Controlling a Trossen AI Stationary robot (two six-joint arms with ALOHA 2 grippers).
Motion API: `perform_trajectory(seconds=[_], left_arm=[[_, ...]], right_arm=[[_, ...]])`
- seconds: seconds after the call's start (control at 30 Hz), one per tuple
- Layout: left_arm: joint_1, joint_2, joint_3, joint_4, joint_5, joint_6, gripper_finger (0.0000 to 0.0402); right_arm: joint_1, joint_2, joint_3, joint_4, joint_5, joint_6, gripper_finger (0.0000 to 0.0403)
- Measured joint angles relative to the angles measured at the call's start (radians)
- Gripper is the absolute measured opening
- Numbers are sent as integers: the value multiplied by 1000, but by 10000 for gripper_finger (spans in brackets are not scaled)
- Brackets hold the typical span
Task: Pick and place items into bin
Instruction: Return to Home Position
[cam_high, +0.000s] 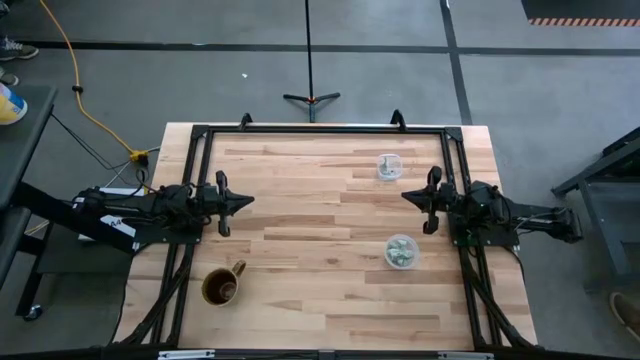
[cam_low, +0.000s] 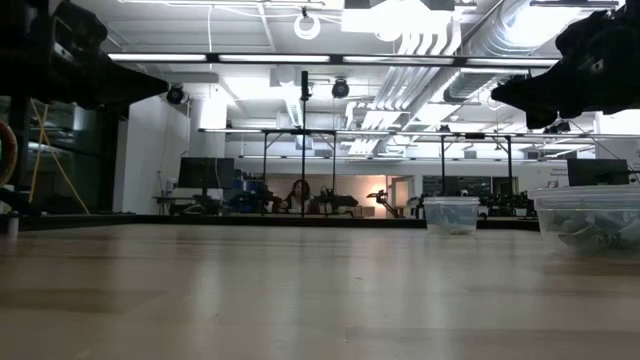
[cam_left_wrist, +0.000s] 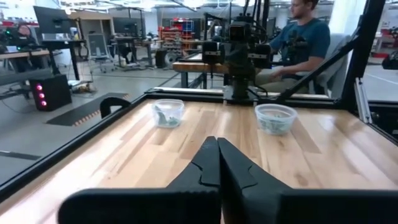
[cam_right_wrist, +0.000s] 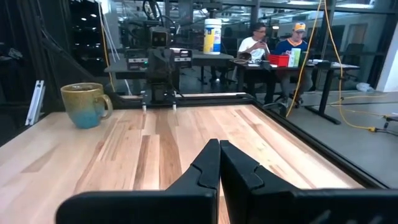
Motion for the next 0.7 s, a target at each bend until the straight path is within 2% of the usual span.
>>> perform_trajectory(seconds=[0.13,0.3,0.43,0.7], left_arm=[[0,0,0,-1,10,-7,44],[0,0,-1,-2,13,1,21],[0,0,-1,-2,13,5,21],[0,0,-1,3,-42,12,109]], right_arm=[[0,0,0,-1,-5,5,2],[0,0,0,-3,-21,3,8],[0,0,0,-3,-23,4,9],[0,0,0,-4,-24,4,1]])
